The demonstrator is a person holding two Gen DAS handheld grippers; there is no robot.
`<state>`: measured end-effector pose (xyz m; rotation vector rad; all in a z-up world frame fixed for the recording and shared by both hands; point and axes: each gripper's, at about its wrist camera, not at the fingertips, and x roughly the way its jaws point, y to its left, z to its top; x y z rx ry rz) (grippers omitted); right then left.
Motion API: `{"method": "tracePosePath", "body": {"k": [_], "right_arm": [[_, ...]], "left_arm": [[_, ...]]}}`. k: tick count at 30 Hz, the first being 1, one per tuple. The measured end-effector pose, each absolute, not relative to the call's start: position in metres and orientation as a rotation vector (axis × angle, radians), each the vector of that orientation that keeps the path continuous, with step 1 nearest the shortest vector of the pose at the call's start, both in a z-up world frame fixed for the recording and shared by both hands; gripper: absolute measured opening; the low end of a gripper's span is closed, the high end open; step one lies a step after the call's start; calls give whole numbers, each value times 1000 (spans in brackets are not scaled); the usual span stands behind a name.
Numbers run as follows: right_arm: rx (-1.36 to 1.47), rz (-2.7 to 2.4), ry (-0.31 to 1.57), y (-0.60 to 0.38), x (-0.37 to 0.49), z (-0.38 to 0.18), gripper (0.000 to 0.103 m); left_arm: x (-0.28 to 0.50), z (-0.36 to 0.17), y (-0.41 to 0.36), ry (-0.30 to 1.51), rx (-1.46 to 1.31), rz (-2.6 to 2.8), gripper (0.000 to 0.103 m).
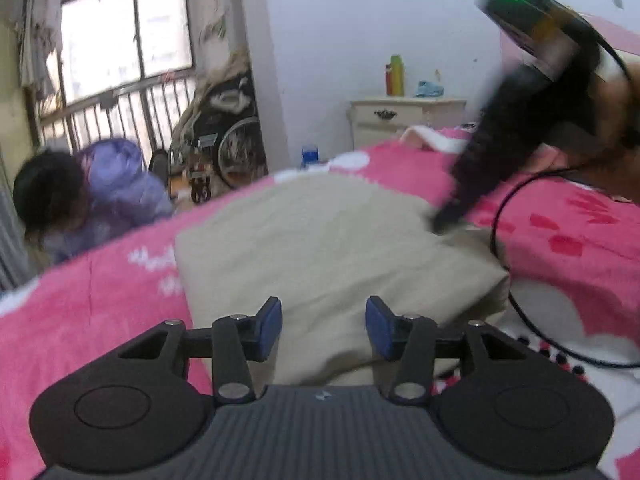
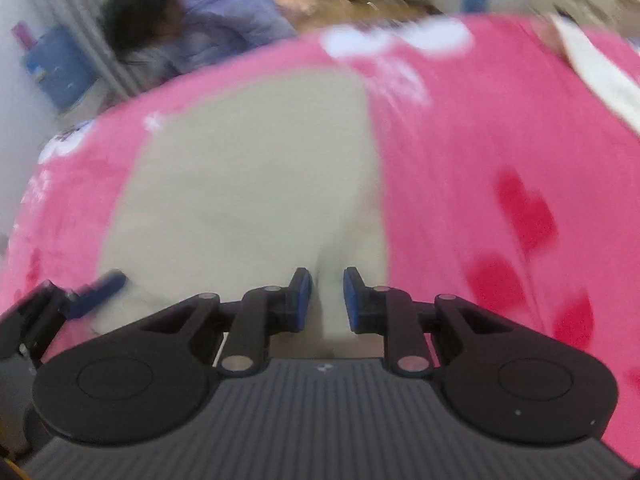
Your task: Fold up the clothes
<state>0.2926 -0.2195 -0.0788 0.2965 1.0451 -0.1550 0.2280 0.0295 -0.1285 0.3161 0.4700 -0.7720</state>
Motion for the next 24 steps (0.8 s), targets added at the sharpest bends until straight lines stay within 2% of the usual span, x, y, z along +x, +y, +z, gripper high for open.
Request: {"method": "tracePosePath", "body": {"k": [4,10,17,20,22,24], "right_arm": [[273,-364,1074,-246,258,-73,20],[234,-226,920,-224,238,-37,21],[-131,6,977,-152,271,-75,20],[-275,-74,1121,-153,266,-102,21],[-250,-126,1184,-170,258,-110,21],[-149,-147,1150,-184,253,-90,21]], "left_arm": [[225,-132,31,449,336,-776,49],[229,-133,32,448,347,-797,50],[226,-137,28,443,355,-790,51],[224,-140,27,427,378,-796,51],[227,-140,29,433,372,-799,51],[230,-140,30,439,365,-808,52]]}}
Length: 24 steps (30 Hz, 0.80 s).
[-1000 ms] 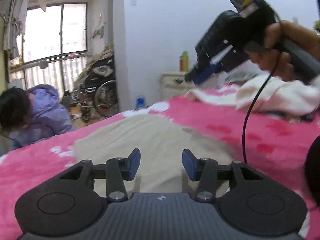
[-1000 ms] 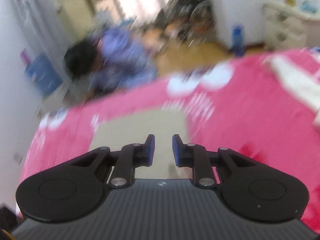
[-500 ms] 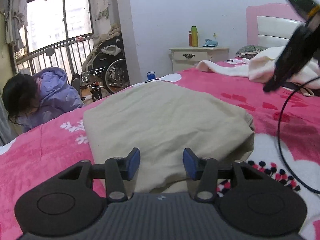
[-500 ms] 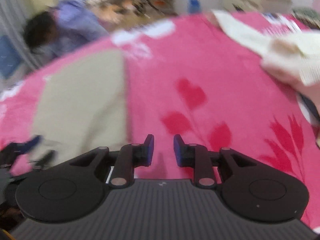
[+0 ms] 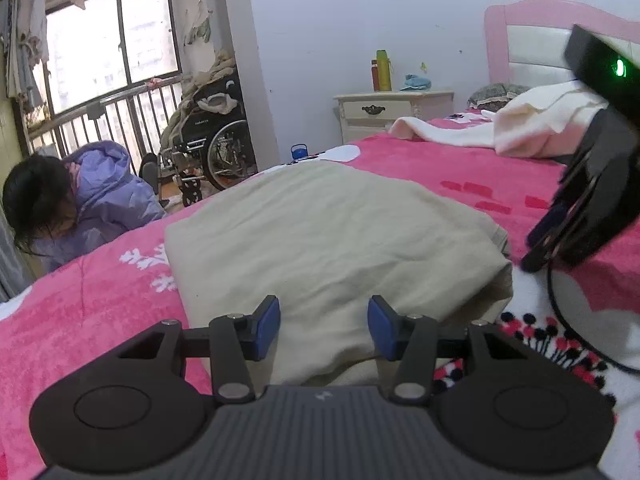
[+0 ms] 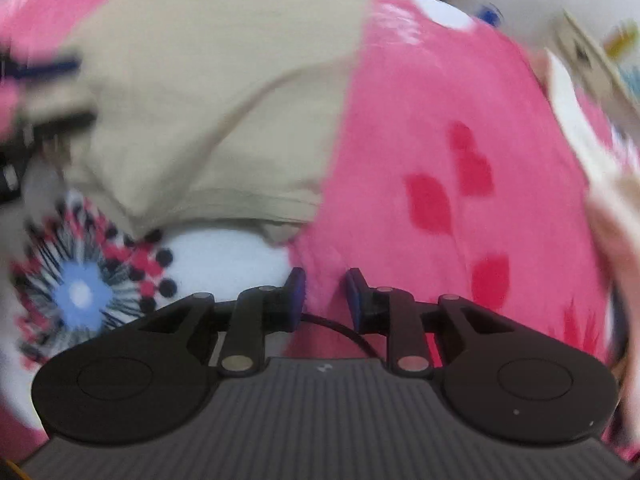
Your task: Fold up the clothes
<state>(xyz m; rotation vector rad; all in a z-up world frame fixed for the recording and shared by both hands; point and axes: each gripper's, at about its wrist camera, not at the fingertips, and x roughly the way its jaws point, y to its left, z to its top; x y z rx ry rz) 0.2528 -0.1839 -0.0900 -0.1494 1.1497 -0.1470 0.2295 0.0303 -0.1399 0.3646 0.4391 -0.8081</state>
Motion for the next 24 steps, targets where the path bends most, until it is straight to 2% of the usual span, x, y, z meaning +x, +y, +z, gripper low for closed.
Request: {"method": "tracePosePath", "body": {"k": [5,7,11,14,20,24], "right_arm": [[-131,-47,954,-166,264,-45,22],[-172,29,956,-150,279,-52,21],[-355,6,1129,-149,285,-98,21],[-316,-83,1212,-178,274,-100,21],[-146,-82,1025,-185,279,-51,22],[-127,-15,1041,-172,298,-66,22]], "left_arm": [[229,-142,29,425,390,-811,52],[229,-141,28,430,392,-808,53],[230,-140,29,436,382,-813,53],[232,-141,30,439,375,-806,53],[233,-140,31,440,387,-817,54],[233,-139,30,447,382,-815,54]]}}
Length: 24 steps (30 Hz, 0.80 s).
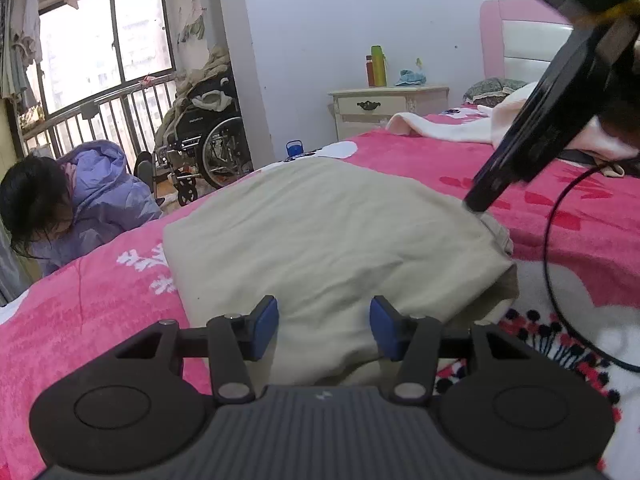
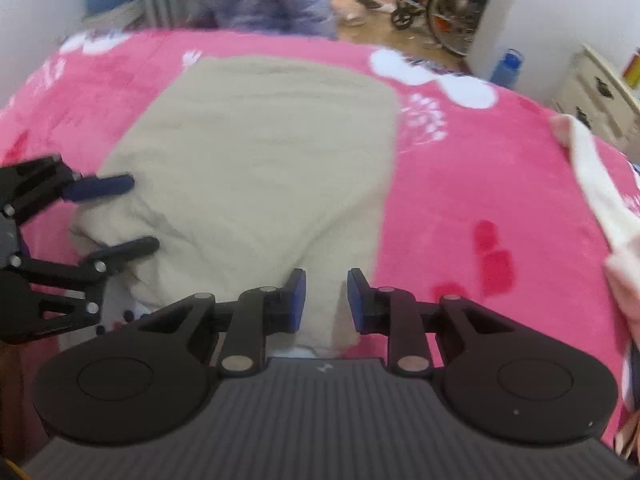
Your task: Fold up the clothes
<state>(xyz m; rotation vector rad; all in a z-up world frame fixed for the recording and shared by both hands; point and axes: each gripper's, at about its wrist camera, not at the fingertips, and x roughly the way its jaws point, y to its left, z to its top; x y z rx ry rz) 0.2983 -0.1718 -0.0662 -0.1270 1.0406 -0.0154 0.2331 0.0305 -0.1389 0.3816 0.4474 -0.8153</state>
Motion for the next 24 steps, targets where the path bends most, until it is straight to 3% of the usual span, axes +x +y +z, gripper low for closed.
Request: {"method": "tracePosePath", "body": {"k": [6,9,16,21,24], "right_arm": [[140,-67,1069,-199,286,-72,23],[293,-102,1087,-214,278,-76,29],[344,-119,1070,-209,283,-83,32],[297,-139,1042,-201,280,-84,26],[264,-165,1025,-196,277,-85,15]], "left_arm": [[231,-140,30,436,387,-814,55],[233,-140,30,438,383,-819,56],[228,-133,32,438,383,-814,56],[234,-133,34,435,385,-814,57],[235,-135,33,430,390,-818,57]]}}
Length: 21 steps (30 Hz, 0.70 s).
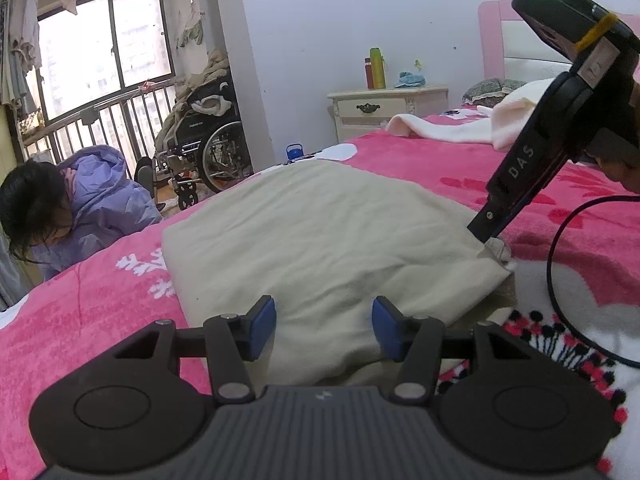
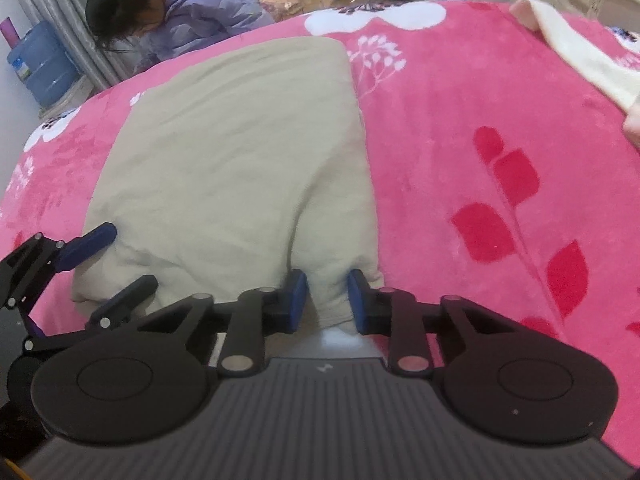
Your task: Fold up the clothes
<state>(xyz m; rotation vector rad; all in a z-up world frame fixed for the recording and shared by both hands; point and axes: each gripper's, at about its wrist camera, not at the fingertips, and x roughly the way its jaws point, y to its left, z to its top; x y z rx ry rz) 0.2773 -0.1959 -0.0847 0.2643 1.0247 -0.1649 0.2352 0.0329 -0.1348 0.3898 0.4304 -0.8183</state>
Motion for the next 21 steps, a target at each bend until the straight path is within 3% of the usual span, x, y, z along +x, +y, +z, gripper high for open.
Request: {"method": "tracePosePath", "body": {"k": [3,14,17,21], "right_arm": [[233,-202,1010,-193,272,-83,0],[374,-405,1067,-224,257,-96,0],[626,-480,1025,-262,233,-97,0],[536,-398,888,-253,239,-63,1]], "left_arm": [[237,-136,32,429,391,-822,57],[241,-139,31,426,389,-827,57],[243,-140,33,436,365,-831,58],[241,-142,32,422,382,-830,58]]}}
